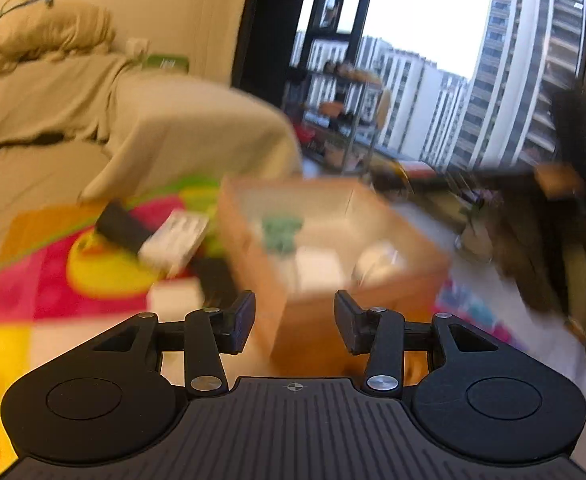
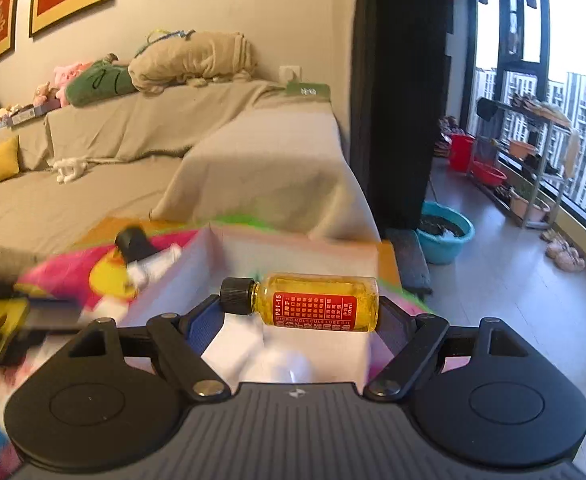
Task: Organize rigid objects
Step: 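Grasp the yellow oil bottle with the right gripper and drop it into the box, then grasp the bagged item with the right gripper while the left gripper grasps the white charger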
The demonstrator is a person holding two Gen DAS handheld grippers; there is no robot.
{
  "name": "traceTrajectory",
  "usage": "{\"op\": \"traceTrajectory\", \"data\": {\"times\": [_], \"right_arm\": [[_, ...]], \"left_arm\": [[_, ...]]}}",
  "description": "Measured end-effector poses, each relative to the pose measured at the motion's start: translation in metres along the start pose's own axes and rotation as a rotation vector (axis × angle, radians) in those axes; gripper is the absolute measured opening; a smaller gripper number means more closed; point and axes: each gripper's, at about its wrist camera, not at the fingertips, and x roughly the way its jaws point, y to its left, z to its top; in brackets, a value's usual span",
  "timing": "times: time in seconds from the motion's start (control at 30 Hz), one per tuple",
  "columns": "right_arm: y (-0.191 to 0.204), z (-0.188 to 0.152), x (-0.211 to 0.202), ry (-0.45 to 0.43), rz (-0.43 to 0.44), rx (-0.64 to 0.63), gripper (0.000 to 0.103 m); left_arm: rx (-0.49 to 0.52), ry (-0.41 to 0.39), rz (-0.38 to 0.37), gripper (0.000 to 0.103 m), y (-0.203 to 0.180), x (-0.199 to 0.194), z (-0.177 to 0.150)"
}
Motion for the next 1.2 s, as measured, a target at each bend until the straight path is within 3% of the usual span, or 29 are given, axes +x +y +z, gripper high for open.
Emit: {"op": "traceTrajectory", "data": {"times": [0.13, 0.27, 0.43, 0.5, 0.57, 0.67, 0.77, 1.0, 1.03, 1.13, 1.2], "right_arm": [[0.01, 0.014, 0.018, 0.047, -0.038, -0.025, 0.082], [0.032, -0.009, -0.022, 0.066, 0.134, -0.057, 0.083], [0.087, -0.064, -0.057, 0.244, 0.411, -0.166, 0.083], [0.112, -0.085, -0.065, 0.289, 0.481, -0.228, 0.082], [0.132, -0.1, -0.071, 0.3, 0.515, -0.293, 0.071], [0.149, -0.113, -0.072, 0.292, 0.477, -0.379, 0.053], [0.138, -0.111, -0.058, 0.313, 0.427, -0.348, 0.042], [0.063, -0.112, -0.034, 0.275, 0.165, -0.156, 0.042], [0.051, -0.113, -0.032, 0.278, 0.166, -0.113, 0.042], [0.028, -0.118, -0.03, 0.276, 0.171, -0.011, 0.059], [0.022, -0.123, -0.031, 0.251, 0.174, 0.016, 0.062]], "left_arm": [[-0.042, 0.047, 0.045, 0.047, 0.018, -0.03, -0.028], [-0.097, 0.068, 0.073, 0.047, 0.031, -0.055, -0.05], [-0.167, 0.039, 0.143, 0.047, 0.044, -0.067, -0.052], [-0.184, 0.018, 0.147, 0.047, 0.044, -0.068, -0.049], [-0.174, 0.005, 0.141, 0.047, 0.043, -0.066, -0.045], [-0.134, -0.003, 0.148, 0.047, 0.037, -0.057, -0.037], [-0.105, -0.008, 0.142, 0.047, 0.035, -0.042, -0.028], [-0.039, -0.004, 0.124, 0.047, 0.055, 0.025, 0.006], [-0.056, -0.009, 0.116, 0.047, 0.063, 0.034, 0.011], [-0.16, -0.005, 0.037, 0.047, 0.091, 0.061, 0.024], [-0.223, 0.02, -0.026, 0.047, 0.108, 0.077, 0.028]]}}
